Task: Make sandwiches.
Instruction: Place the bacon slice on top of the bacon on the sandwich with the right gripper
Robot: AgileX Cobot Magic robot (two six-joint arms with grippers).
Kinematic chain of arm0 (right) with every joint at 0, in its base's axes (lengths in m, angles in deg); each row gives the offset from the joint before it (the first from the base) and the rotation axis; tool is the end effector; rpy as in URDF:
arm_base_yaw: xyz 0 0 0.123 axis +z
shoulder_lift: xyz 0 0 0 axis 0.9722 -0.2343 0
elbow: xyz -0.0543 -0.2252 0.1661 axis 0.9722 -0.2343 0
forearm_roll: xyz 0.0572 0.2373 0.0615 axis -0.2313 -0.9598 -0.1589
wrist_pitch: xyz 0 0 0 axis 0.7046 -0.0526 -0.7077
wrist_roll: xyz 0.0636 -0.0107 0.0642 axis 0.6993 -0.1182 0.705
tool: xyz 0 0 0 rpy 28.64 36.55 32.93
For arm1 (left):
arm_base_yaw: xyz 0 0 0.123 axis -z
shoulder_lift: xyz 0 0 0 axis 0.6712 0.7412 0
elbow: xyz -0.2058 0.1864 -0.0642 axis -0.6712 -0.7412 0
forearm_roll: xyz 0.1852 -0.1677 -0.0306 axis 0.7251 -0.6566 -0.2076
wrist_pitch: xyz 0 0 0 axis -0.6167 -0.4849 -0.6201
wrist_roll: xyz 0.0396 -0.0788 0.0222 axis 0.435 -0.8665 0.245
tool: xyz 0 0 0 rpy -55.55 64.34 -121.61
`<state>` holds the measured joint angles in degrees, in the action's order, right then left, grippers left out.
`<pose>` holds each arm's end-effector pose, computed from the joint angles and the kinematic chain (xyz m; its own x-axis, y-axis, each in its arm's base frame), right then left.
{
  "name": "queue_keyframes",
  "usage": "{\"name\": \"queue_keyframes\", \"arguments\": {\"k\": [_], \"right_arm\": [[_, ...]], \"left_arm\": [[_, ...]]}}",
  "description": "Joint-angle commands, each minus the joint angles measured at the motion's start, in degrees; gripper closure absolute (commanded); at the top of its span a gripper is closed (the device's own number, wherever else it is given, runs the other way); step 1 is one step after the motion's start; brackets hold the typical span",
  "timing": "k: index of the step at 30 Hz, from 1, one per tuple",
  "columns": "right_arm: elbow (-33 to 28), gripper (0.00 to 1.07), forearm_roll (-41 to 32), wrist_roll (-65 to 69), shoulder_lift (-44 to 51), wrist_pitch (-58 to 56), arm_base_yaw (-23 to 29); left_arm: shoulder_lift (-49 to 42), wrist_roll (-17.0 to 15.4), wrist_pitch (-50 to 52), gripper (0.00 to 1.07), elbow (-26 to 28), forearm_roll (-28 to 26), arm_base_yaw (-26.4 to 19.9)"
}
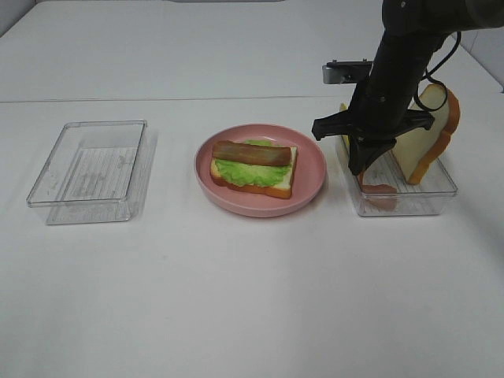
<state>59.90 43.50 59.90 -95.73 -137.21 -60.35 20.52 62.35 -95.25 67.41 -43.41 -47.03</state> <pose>0.4153 0.1231 0.1536 -0.9552 -0.2704 -0.1200 -0.2762 0.9605 0.0337 -0.0079 -0.0064 0.2808 -0.4478 -0.0548 -0.8925 -0.0366 0.9984 -0.0429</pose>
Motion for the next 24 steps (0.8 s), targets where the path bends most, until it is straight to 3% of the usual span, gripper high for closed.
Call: {"name": "queue_keyframes", "arguments": {"k": [1, 10, 24], "right_arm": [[0.4, 1.07, -0.34, -0.74, 0.06, -2.98, -0.17], [0.4, 1.07, -0.52, 1.43, 1.43, -3.61, -0.17], [0.4, 1.07, -1.72, 1.95, 11.23, -3.5, -0.17]], "left_arm": [[-1.32, 0.06, 0.34, 0.06, -0.06, -0.63, -0.11], [-1.32, 0.06, 0.34, 0.06, -0.06, -0.63, -0.11], [-1.32, 0.06, 0.34, 0.06, -0.06, -0.63, -0.11]]}}
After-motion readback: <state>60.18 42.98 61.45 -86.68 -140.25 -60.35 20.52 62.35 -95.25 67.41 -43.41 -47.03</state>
